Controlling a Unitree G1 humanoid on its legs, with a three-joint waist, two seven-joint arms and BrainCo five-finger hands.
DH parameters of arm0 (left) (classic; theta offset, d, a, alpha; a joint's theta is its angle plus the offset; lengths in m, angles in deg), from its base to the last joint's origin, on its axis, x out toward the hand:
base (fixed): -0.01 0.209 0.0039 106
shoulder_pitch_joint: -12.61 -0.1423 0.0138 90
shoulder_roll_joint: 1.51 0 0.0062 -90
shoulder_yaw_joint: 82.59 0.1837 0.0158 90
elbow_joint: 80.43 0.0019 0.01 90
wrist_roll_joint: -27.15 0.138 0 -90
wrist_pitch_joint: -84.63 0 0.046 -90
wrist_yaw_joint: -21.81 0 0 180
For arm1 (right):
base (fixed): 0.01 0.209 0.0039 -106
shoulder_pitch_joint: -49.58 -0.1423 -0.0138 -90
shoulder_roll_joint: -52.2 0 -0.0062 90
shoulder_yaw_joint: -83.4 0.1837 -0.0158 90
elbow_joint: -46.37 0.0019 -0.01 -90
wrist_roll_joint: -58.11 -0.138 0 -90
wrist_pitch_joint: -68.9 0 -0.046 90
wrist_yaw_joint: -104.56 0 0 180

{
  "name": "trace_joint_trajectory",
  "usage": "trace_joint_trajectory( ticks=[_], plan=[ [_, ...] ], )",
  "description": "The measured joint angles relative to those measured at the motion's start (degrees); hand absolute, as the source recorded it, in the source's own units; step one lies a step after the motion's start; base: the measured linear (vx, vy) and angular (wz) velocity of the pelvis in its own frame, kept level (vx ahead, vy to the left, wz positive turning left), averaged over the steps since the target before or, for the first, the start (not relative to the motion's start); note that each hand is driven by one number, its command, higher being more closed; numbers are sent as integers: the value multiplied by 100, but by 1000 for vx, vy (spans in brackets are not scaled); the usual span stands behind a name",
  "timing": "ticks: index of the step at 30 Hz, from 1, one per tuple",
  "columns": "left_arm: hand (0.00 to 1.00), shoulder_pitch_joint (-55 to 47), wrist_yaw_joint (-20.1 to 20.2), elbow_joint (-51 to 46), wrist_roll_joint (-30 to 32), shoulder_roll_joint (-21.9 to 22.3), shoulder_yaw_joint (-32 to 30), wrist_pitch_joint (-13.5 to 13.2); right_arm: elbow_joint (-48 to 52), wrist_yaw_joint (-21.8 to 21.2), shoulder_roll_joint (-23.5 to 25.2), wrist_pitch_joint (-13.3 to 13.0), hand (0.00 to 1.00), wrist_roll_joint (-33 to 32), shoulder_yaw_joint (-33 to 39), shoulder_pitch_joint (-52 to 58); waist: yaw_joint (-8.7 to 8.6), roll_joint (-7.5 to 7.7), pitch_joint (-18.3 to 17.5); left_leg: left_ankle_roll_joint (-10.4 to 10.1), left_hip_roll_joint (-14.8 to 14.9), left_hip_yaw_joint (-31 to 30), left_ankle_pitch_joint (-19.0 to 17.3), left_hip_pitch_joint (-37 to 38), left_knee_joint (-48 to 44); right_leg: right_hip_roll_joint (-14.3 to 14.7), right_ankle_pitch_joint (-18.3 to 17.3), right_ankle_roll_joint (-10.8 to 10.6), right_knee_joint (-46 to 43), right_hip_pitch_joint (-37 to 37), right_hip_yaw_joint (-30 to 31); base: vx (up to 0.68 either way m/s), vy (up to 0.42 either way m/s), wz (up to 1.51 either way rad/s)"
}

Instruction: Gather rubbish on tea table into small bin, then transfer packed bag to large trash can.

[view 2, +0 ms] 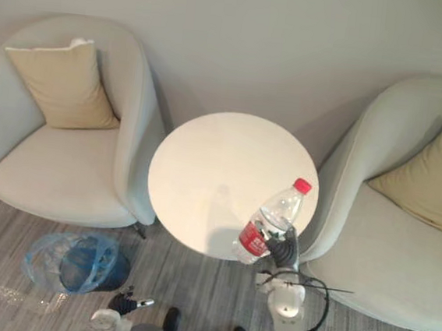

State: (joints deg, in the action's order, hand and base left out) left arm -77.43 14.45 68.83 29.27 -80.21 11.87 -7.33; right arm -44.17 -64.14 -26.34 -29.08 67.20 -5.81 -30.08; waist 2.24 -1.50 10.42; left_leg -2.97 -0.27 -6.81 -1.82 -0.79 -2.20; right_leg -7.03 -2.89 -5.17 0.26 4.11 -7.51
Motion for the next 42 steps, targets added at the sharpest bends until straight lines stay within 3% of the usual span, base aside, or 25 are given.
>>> trace_joint_trajectory(
  ticks=[8, 11, 12, 13, 14, 15, 16, 18, 19, 20, 21, 23, 30, 32, 33, 34, 36, 39, 41, 42],
  plan=[
    [0, -54, 4, -106, 14, 166, -357, 1, 1126, 10, -3, -63, 100, 4, -212, 201, 4, -53, 18, -21, 34, -38, 51, -259, -266, -27, -88, 33, -245, -108, -228, -27, -4, 10],
    [0, -85, 3, -339, 52, 185, -360, -6, 1222, 109, 5, -96, 100, 20, -251, -6, 29, -66, 19, 20, 27, 367, 261, -1025, -1013, -27, -195, 200, -730, -589, -451, -161, -17, 38],
    [0, -84, 4, -377, 74, 192, -355, -4, 1223, 121, 7, -96, 100, 56, -282, -59, 37, -53, 13, 4, 15, 420, 451, -1065, -843, -46, -175, 245, -715, -640, -492, -185, -5, 46],
    [0, -57, 16, -437, 139, 214, -358, 6, 1257, 122, 58, -95, 100, 175, -316, -128, 11, 16, 17, 177, 58, 795, 359, -1005, -825, -248, -105, 283, -720, -770, -727, -179, -12, 55],
    [0, -50, 25, -422, 197, 267, -341, 11, 1259, 123, 64, -94, 100, 220, -319, -158, -20, 5, 7, 356, 294, 1481, -217, -1057, -1657, -300, -95, 295, -841, -853, -875, -158, -14, 59],
    [0, -51, 30, -389, 239, 311, -331, 10, 1256, 129, 65, -94, 100, 219, -304, -149, -73, -31, -14, 315, 449, 1836, -467, -941, -1939, -333, -91, 300, -854, -833, -975, -117, 9, 84],
    [0, -55, 43, -269, 295, 398, -286, 13, 1231, 172, 64, -93, 100, 219, -223, -119, -232, -80, -55, 162, 652, 2345, -650, -589, -1970, -433, -83, 288, -899, -785, -1216, -92, 85, 104],
    [0, -66, 92, -196, 382, 573, 57, 19, 1223, 285, 84, -91, 100, 225, -2, -68, -388, -135, -98, -77, 780, 2788, -598, -42, -1181, -518, -48, 226, -995, -822, -1523, -110, 174, 113],
    [0, -30, 175, -93, 469, 640, 296, 22, 1130, 354, 119, -95, 100, 231, 141, -88, -456, -222, -138, -167, 685, 2719, -561, 184, -426, -465, 34, 101, -928, -826, -1688, -80, 160, 89],
    [0, 5, 193, -61, 501, 618, 369, 21, 1002, 376, 174, -90, 100, 231, 190, -105, -465, -135, -127, -221, 618, 2670, -481, 230, -197, -487, 96, 76, -868, -819, -1716, -117, 190, 69],
    [0, 49, 193, -59, 513, 532, 435, 12, 680, 387, 323, -36, 100, 233, 208, -140, -368, 83, -127, -172, 515, 2664, -344, 256, -49, -518, 257, 79, -724, -799, -1656, -114, 106, 16],
    [0, 55, 183, -47, 514, 448, 433, 10, 301, 359, 449, 11, 100, 394, -99, -141, -283, 239, -183, -141, 405, 2699, -327, 376, -71, -569, 381, 26, -581, -654, -1513, -131, 122, -12],
    [0, -5, 114, 30, 516, 270, 241, -12, -302, 263, 396, 56, 100, 452, -319, -170, -255, 154, -173, 16, 172, 2622, -52, 598, 460, -626, 382, 36, -592, -642, -1324, -114, 41, 1],
    [0, 3, 104, 92, 514, 258, 154, -13, -492, 217, 331, 109, 100, 451, -312, -149, -277, 163, -165, 68, 120, 2355, -9, 685, 632, -623, -80, -164, -960, -678, -1110, -29, -33, 36],
    [0, 5, 104, 109, 515, 262, 156, -11, -482, 216, 332, 119, 100, 451, -287, -119, -299, 161, -164, 60, 126, 2234, -37, 663, 597, -578, -298, -160, -1113, -717, -887, -12, -63, 98],
    [0, 2, 99, 110, 514, 257, 155, -10, -387, 214, 354, 128, 100, 451, -185, -18, -374, 225, -148, 64, 90, 1856, -113, 497, 393, -373, -777, -109, -1435, -826, -207, -10, -105, 142],
    [0, -2, 93, 91, 507, 263, 151, -9, -120, 222, 315, 146, 100, 448, -7, 111, -475, 286, -148, 101, -123, 1200, -209, 100, -140, -91, -1059, 82, -1601, -829, 481, 83, -112, 195],
    [0, -7, 32, -62, 449, 294, 91, 2, 18, 212, 228, 162, 100, 443, 49, 85, -419, 267, -108, 212, -285, 640, -472, -158, -642, -205, -1055, 148, -1964, -598, 225, 173, 4, 122],
    [0, -23, 2, -2, 445, 292, 72, 23, 12, 208, 264, 161, 100, 438, 0, 229, -451, 162, -144, 242, -201, 68, -639, 1, -753, 14, -1093, 663, -2844, -836, 606, 196, 22, 117],
    [0, -39, 1, -1, 444, 264, 65, 34, -4, 190, 290, 160, 100, 438, -33, 263, -453, 162, -165, 244, -181, -46, -650, -31, -810, 90, -1179, 597, -2674, -795, 656, 178, -30, 94]
  ],
)
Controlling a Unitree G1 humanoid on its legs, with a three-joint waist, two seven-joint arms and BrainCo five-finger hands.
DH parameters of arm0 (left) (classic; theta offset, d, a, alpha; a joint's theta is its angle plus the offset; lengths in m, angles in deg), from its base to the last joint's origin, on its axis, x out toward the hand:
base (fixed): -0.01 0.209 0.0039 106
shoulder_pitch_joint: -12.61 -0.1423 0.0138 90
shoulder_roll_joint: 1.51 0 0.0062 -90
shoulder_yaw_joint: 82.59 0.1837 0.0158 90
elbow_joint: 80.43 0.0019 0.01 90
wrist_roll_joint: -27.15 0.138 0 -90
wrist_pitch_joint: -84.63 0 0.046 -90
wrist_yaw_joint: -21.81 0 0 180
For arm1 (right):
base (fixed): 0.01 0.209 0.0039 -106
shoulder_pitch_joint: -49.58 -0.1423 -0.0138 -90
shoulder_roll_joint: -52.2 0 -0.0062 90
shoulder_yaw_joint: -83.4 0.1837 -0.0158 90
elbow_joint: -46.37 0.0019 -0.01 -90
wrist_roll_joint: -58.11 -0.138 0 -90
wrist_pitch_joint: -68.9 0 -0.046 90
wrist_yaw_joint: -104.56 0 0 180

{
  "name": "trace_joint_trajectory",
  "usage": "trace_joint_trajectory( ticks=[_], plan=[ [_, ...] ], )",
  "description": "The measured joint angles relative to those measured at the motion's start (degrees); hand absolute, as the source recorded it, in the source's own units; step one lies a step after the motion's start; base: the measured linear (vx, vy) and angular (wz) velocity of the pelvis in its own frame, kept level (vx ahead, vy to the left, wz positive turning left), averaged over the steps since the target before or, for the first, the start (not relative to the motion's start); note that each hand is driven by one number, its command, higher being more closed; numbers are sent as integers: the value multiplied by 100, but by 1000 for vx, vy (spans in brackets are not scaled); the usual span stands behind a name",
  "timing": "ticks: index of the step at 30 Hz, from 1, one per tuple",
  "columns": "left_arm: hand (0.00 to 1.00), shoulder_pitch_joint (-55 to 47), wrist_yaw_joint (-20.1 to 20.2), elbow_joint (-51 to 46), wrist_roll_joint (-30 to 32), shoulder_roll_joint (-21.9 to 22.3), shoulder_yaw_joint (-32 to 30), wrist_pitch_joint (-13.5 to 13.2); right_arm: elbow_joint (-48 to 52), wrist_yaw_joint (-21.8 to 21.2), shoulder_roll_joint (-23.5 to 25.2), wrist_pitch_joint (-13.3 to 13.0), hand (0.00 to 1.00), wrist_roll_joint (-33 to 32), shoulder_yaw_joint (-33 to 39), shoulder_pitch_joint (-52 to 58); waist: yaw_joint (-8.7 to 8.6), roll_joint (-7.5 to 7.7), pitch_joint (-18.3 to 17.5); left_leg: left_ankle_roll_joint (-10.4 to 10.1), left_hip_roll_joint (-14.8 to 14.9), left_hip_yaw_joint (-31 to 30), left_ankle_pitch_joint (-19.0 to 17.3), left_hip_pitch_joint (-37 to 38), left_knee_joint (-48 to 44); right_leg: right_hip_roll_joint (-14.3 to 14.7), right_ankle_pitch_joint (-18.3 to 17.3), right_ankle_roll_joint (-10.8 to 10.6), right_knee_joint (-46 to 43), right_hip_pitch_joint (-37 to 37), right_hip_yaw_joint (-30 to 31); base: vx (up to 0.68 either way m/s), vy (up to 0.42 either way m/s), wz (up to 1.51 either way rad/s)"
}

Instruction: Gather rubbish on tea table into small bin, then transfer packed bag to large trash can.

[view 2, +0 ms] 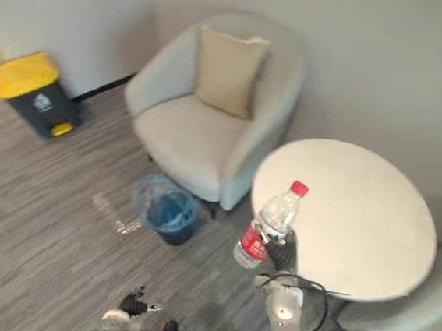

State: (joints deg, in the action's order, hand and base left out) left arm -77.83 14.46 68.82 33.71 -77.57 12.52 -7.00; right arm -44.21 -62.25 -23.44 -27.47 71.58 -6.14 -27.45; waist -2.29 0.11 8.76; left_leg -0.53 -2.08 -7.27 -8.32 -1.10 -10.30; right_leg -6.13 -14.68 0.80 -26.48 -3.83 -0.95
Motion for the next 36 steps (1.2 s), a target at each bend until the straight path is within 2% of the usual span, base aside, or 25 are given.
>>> trace_joint_trajectory(
  ticks=[1, 3, 5, 7, 8, 10, 11, 12, 13, 17, 19, 20, 21, 22, 23, 25, 26, 27, 29, 30, 31, 32, 33, 35, 36],
  plan=[
    [0, 25, -2, -23, 1, -68, -30, -8, 20, -90, 77, 2, 100, 0, -30, 12, 29, 195, -71, -26, -74, -77, -98, -110, -137, 26, 94, -34, 555, 1, 42, 151, -49, 62],
    [0, 64, 0, -30, -4, -98, -149, 36, 83, -114, 138, 3, 100, -2, -118, -23, 33, 292, -74, -24, -175, -172, -245, -354, -631, -34, -7, -250, 847, 258, -107, 197, -56, 68],
    [0, 59, -10, -134, -5, 3, -209, 78, 261, -135, 139, 4, 100, -6, -126, 63, 46, 181, 1, -91, -147, 72, -287, -565, -1208, -34, 30, -269, 1011, 517, -271, 232, -35, 66],
    [0, 49, -18, -253, -23, 84, -395, 86, 418, -127, 134, 6, 100, -10, -124, 158, 67, 70, 70, -184, 87, 814, -336, -837, -2254, 1, 112, -276, 1267, 1014, -512, 226, -1, 58],
    [0, 61, -17, -329, -54, 73, -461, 75, 468, -107, 166, 0, 100, -11, -131, 156, 125, 103, 131, -161, 279, 1236, -392, -1134, -2835, 9, 147, -243, 1326, 1182, -509, 171, 8, 28],
    [0, 69, -26, -333, -72, 88, -453, 78, 440, -79, 142, -1, 100, -14, -117, 36, 178, 68, 116, -19, 438, 1644, -605, -1184, -2211, 11, 143, -248, 1362, 1307, -528, 171, 24, 18],
    [0, 58, -23, -331, -98, 102, -385, 85, 434, -73, 138, 2, 100, -13, -32, -49, 183, -8, 85, 139, 475, 1708, 26, -1179, -1145, 57, 107, -306, 1360, 1316, -534, 180, 47, 18],
    [0, 65, -16, -336, -103, 97, -388, 92, 405, -64, 157, 3, 100, -13, -2, -85, 193, 10, 99, 109, 446, 1724, 69, -1172, -960, 43, 97, -320, 1357, 1317, -526, 157, 46, 13],
    [0, 108, -33, -353, -104, 85, -401, 91, 310, -48, 185, 18, 100, -11, 18, -121, 227, 110, 118, 219, 328, 1798, 247, -974, -661, -31, 94, -390, 1218, 1222, -490, 205, 44, 10],
    [0, 224, -32, -108, -101, 49, -381, 134, -254, -57, 167, 16, 100, 1, -104, -280, 265, 75, 143, 229, 432, 1768, 261, -626, -348, 6, -83, -412, 1473, 1115, -267, 178, 17, -9],
    [0, 222, -32, -40, -104, 30, -375, 128, -353, -93, 173, 25, 100, 12, -199, -278, 270, 85, 142, 218, 419, 1853, 254, -379, -233, -8, 250, -372, 1849, 1073, -172, 92, -68, -30],
    [0, 225, -33, 122, -104, -35, -286, 124, -419, -96, 143, 15, 100, 13, -258, -217, 212, 126, 128, 76, 338, 1885, 162, -171, -22, -54, 440, -483, 1571, 924, -98, 88, -53, -19],
    [0, 227, -32, 154, -104, -24, -244, 123, -473, -97, 108, 18, 100, 13, -268, -202, 201, 68, 97, 66, 382, 1885, 155, -119, 80, -6, 441, -485, 1380, 825, -58, 97, -47, -39],
    [0, 226, -31, 210, -104, -29, -56, 124, -562, -96, 0, 56, 100, 16, -255, -184, 215, -43, 92, 47, 472, 1930, 162, 4, 274, 84, 441, -485, 609, 401, 16, 70, -14, -40],
    [0, 225, -31, 225, -103, -70, 62, 123, -567, -96, -53, 64, 100, 19, -266, -145, 195, -50, 127, 8, 472, 1933, 187, 147, 431, 90, 444, -489, -24, 127, 17, 73, -19, -28],
    [0, 223, -26, 241, -104, -177, 161, 124, -568, -95, -75, 70, 100, 26, -270, -63, 115, 43, 184, -15, 432, 1907, 214, 467, 644, 9, 491, -536, -920, -130, -32, 77, -38, 3],
    [0, 214, -35, 259, -106, -193, 139, 131, -600, -101, -92, 70, 100, 35, -301, -41, 70, 69, 254, -27, 483, 1888, 234, 682, 742, 24, 390, -458, -1577, -453, 19, 80, -79, 9],
    [0, 215, -32, 287, -105, -228, 110, 134, -613, -103, -70, 69, 100, 43, -310, -50, 64, 100, 252, -28, 530, 1873, 231, 732, 759, 69, 9, -366, -1463, -571, 18, 87, -92, 14],
    [0, 231, -30, 336, -106, -235, 73, 139, -648, -129, -72, 53, 100, 48, -409, -94, 52, 102, 250, -52, 644, 1813, 221, 722, 773, 170, -117, -383, -784, -819, 49, 93, -89, 27],
    [0, 230, -30, 334, -106, -236, 31, 137, -751, -155, -67, 41, 100, 46, -430, -119, 50, 103, 250, -118, 697, 1702, 208, 724, 775, 257, 28, -420, -51, -858, 180, 139, -132, 55],
    [0, 221, -29, 331, -101, -301, 27, 135, -778, -165, -53, 42, 100, 48, -452, -63, 66, 260, 185, -272, 573, 1536, 144, 722, 723, 222, 825, -418, 906, -707, 379, 197, -173, 68],
    [0, 274, -28, 389, -100, -341, -102, 151, -883, -168, -85, 52, 100, 44, -504, -98, 73, 284, 251, -386, 536, 1383, 43, 791, 605, 181, 1026, -392, 917, -629, 370, 179, -138, 52],
    [0, 252, -33, 400, -100, -301, -178, 154, -923, -185, -122, 78, 100, 46, -527, -139, 81, 205, 223, -392, 593, 1320, 47, 770, 546, 214, 1033, -383, 994, -551, 308, 198, -139, 22],
    [0, 145, -32, 442, -101, -161, -368, 154, -912, -207, -236, 77, 100, 65, -530, -146, 177, -78, 106, -565, 854, 1286, -108, 727, 555, 455, 1086, -310, 1368, -409, 242, 190, -100, -1],
    [0, 127, -32, 457, -115, -154, -402, 160, -912, -213, -248, 77, 100, 66, -532, -165, 176, -130, 78, -565, 898, 1249, -107, 726, 582, 511, 1101, -288, 1449, -365, 199, 180, -78, 13]
  ],
)
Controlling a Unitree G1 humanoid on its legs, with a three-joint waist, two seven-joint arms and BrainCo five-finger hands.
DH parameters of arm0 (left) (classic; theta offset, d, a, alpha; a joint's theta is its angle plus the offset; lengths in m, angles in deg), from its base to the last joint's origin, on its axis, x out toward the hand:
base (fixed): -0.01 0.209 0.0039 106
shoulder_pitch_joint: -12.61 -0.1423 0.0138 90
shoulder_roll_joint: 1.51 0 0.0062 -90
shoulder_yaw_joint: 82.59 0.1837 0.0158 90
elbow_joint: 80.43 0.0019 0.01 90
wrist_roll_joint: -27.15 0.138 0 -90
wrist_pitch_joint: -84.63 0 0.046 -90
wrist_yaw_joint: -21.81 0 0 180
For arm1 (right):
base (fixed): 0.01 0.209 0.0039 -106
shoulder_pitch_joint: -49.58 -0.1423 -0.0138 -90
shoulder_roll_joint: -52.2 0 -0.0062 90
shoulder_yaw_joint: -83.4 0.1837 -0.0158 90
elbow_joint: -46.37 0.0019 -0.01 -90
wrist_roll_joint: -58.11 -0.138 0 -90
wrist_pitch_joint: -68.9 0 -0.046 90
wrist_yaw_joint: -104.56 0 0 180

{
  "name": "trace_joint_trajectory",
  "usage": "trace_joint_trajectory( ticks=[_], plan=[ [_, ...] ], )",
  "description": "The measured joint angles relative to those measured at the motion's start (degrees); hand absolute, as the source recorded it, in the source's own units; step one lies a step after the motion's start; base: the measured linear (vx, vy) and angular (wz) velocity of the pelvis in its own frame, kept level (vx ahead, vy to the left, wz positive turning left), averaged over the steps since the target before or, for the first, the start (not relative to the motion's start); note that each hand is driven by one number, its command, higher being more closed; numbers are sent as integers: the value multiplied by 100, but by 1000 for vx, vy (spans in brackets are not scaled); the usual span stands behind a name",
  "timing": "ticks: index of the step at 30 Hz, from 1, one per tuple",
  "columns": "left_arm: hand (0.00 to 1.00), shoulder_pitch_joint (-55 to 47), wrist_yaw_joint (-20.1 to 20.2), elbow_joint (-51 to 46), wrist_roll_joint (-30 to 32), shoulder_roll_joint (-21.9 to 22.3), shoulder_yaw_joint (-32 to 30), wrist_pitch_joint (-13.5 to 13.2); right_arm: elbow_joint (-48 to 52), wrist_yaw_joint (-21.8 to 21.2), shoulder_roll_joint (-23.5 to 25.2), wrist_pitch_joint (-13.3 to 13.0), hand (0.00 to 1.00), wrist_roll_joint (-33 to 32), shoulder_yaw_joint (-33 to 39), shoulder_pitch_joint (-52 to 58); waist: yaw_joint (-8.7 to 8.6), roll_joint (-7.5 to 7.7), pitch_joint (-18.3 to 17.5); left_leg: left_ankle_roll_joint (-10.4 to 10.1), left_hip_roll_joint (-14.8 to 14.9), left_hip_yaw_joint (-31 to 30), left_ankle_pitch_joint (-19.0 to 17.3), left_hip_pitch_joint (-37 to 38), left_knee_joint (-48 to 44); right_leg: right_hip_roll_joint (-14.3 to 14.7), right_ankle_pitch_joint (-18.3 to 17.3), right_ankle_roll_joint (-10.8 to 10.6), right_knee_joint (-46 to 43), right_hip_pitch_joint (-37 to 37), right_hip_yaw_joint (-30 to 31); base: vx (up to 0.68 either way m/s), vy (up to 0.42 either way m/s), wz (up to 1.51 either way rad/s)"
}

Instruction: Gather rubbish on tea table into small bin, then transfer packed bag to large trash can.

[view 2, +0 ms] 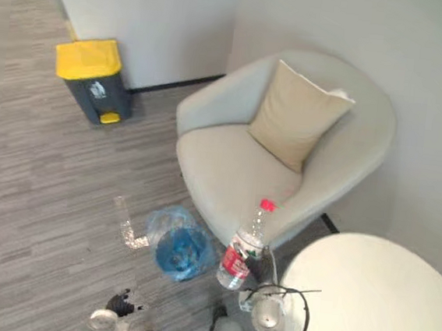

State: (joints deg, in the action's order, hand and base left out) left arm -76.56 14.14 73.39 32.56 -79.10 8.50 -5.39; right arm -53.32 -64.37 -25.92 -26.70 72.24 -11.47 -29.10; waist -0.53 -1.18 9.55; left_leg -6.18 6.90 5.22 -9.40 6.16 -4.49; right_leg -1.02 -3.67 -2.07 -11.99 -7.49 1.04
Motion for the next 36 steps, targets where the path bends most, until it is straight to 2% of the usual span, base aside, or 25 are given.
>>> trace_joint_trajectory(
  ticks=[1, 4, 10, 14, 20, 23, 26, 30, 32, 36],
  plan=[
    [0, -3, 0, 10, 1, 10, 3, 5, 1, -14, -16, 0, 100, 2, 12, -9, -2, -52, -30, -1, 55, -114, 0, 4, 40, 44, 12, 18, 112, 88, -67, 107, -54, 21],
    [0, 2, 7, 10, 5, -26, 5, 7, 1, -45, -59, -1, 100, 94, 16, -24, 4, -16, -28, -4, 86, -289, -2, 22, 54, 58, 16, 26, 295, 282, -227, 103, -23, 28],
    [0, 5, 2, 9, 0, -32, 5, 33, -26, -144, -41, -4, 100, 151, -63, -16, 35, -2, -47, 0, -59, -521, 0, -10, 56, -112, 102, -79, 692, 582, -429, 58, 63, 26],
    [0, 23, -2, -23, -50, -36, 15, 30, -448, -176, -50, -17, 100, 151, -167, -160, 73, -9, -49, -2, -173, -869, 4, -356, -250, -273, 99, -89, 798, 667, -865, 17, 32, 49],
    [0, 34, -124, -126, -306, -52, 107, 19, -1033, -143, -128, -17, 100, 170, -271, -560, 131, -46, -12, -42, -192, -1080, 132, -836, -471, -317, 56, -38, 717, 488, -1235, -43, -25, 40],
    [0, 146, -227, -254, -528, -28, 53, -45, -1198, -74, -239, -21, 100, 204, -477, -899, 148, -37, 304, -87, -241, -1078, 244, -1239, -654, -473, -280, 23, -103, -129, -1336, -148, -44, 32],
    [0, 306, -279, -454, -704, -32, -43, -76, -1198, 44, -272, -14, 100, 391, -677, -1112, 213, 6, 559, -92, -306, -1056, 234, -2045, -1188, -662, -556, 122, -995, -991, -1451, -213, -73, 32],
    [0, 518, -451, -777, -965, -8, -405, -161, -1194, 202, -270, 44, 100, 395, -894, -1484, 314, 76, 861, -161, -234, -973, -53, -3171, -2051, -804, -912, 159, -1946, -2058, -1568, -232, -55, 24],
    [0, 691, -468, -902, -1045, -12, -471, -206, -1147, 291, -265, 71, 100, 394, -948, -1751, 382, 103, 953, -159, -210, -969, -101, -3786, -2417, -818, -920, 168, -2244, -2632, -1546, -230, -26, -3],
    [0, 1029, -600, -1059, -1209, -8, -639, -237, -1147, 470, -280, 182, 100, 393, -929, -2288, 378, 109, 1145, -152, -204, -934, -51, -4669, -2779, -915, -888, 169, -2592, -3479, -1553, -137, -3, 8]
  ],
)
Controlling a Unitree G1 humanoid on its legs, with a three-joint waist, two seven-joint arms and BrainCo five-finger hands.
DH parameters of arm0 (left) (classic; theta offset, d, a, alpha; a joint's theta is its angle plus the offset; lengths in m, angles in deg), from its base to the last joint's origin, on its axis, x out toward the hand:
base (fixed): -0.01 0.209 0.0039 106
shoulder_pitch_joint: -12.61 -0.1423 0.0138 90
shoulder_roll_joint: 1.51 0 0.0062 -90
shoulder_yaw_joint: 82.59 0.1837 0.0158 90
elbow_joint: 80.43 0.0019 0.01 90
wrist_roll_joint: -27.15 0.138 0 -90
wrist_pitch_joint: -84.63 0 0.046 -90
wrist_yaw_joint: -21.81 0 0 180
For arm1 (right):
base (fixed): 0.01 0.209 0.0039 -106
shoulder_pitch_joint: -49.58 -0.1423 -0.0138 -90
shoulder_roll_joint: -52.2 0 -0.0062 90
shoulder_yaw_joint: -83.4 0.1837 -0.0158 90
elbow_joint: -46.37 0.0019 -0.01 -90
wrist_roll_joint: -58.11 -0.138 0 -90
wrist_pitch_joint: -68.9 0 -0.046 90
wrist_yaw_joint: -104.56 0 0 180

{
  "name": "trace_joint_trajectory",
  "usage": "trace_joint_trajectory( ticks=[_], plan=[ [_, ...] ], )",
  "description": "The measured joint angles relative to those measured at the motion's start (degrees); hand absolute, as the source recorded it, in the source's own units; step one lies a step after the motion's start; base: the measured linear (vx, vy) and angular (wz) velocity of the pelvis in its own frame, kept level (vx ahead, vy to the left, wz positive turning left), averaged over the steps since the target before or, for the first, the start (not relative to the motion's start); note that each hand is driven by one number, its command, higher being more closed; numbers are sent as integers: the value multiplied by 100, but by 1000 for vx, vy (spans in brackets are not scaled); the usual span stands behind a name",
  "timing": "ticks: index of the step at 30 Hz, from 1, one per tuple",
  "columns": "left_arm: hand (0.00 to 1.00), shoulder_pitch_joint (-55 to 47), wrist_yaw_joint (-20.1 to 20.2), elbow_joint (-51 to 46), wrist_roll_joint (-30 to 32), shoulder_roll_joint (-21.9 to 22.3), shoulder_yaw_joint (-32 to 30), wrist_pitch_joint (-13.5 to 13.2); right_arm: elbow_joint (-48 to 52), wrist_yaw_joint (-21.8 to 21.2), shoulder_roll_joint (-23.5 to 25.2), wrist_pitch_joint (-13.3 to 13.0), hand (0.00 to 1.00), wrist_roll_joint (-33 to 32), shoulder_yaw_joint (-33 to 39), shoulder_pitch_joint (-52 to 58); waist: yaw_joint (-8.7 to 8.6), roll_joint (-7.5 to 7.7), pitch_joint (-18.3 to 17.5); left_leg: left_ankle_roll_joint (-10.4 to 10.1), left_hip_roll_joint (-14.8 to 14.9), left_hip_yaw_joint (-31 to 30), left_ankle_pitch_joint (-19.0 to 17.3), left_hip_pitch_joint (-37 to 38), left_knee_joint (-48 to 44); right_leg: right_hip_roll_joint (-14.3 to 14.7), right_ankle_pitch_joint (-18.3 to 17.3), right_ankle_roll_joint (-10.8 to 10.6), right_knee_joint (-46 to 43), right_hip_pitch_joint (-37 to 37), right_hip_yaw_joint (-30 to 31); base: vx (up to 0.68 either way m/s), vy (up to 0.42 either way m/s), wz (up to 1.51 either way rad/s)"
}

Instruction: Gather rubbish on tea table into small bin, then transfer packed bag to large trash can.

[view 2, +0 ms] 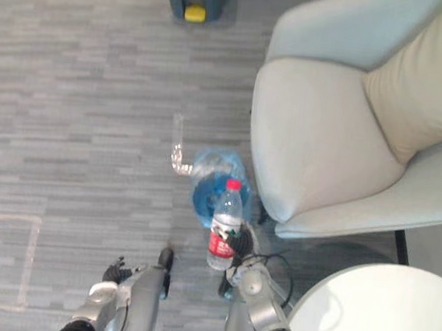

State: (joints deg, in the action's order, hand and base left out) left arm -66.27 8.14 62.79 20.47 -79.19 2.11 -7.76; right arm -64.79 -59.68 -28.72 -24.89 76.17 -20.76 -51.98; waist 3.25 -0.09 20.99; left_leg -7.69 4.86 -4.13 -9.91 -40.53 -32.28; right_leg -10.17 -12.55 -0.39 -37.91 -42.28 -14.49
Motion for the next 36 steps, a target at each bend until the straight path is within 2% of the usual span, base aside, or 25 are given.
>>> trace_joint_trajectory(
  ticks=[2, 7, 10, 14, 16, 22, 23, 27, 29, 36],
  plan=[
    [0, 190, -85, -197, -136, -8, -43, -72, 1, 124, -26, 33, 100, -14, 55, -452, 26, 9, 129, 18, 16, -3, 42, -567, -224, -41, 41, 23, -175, -510, -22, -95, 5, 9],
    [0, 683, -220, -443, -265, -20, -41, -158, -2, 359, -244, 53, 100, -40, 175, -1473, 46, 9, 418, 5, -21, -77, 58, -1405, -604, -124, 118, 141, -453, -1239, -38, -20, 24, 8],
    [0, 837, -248, -585, -383, -17, -38, -226, -17, 496, -444, 117, 100, -60, 250, -2000, 90, 4, 434, 7, -47, -117, 57, -1845, -798, -165, 122, 148, -605, -1611, -56, 23, 20, 10],
    [0, 1059, -251, -714, -482, -31, -24, -253, -270, 674, -686, 160, 100, -69, 282, -2758, 141, -10, 556, 18, -80, -130, 54, -2202, -1015, -196, 61, 64, -847, -1911, 17, 15, 6, 15],
    [0, 1155, -248, -837, -549, -28, 20, -373, -363, 781, -837, 161, 100, -70, 302, -3148, 195, -14, 561, 34, -101, -133, 45, -2532, -1178, -198, 6, -3, -1016, -2228, 115, -13, -3, 8],
    [0, 1301, -247, -878, -595, -24, 62, -461, -968, 831, -932, 206, 100, -73, 354, -3576, 293, -13, 565, 117, -92, -74, -14, -2813, -1416, -181, -35, -75, -1118, -2495, 227, -30, 16, -6],
    [0, 1302, -246, -945, -596, -24, 75, -476, -987, 872, -945, 212, 0, -89, 404, -3622, 316, -12, 565, 174, -77, -7, -45, -2885, -1449, -174, -21, -92, -1121, -2589, 290, -34, 23, -12],
    [0, 1355, -246, -994, -596, -61, 88, -487, -1264, 904, -952, 222, 0, -258, 516, -3877, 314, -12, 564, 173, -51, 57, -42, -3032, -1504, -149, 46, -99, -1111, -2763, 369, -23, 30, -13],
    [0, 1397, -253, -988, -596, -69, 87, -490, -1459, 921, -970, 249, 0, -271, 613, -4036, 316, -12, 564, 171, -39, 55, -41, -3078, -1546, -123, 115, -32, -1102, -2793, 371, -7, 22, -5],
    [0, 1397, -277, -982, -595, -81, 85, -490, -1341, 1015, -1098, 242, 0, -289, 642, -4226, 322, -13, 563, 199, 3, 74, -57, -3075, -1592, -87, 153, -52, -1061, -2771, 401, -15, 19, -5]
  ],
)
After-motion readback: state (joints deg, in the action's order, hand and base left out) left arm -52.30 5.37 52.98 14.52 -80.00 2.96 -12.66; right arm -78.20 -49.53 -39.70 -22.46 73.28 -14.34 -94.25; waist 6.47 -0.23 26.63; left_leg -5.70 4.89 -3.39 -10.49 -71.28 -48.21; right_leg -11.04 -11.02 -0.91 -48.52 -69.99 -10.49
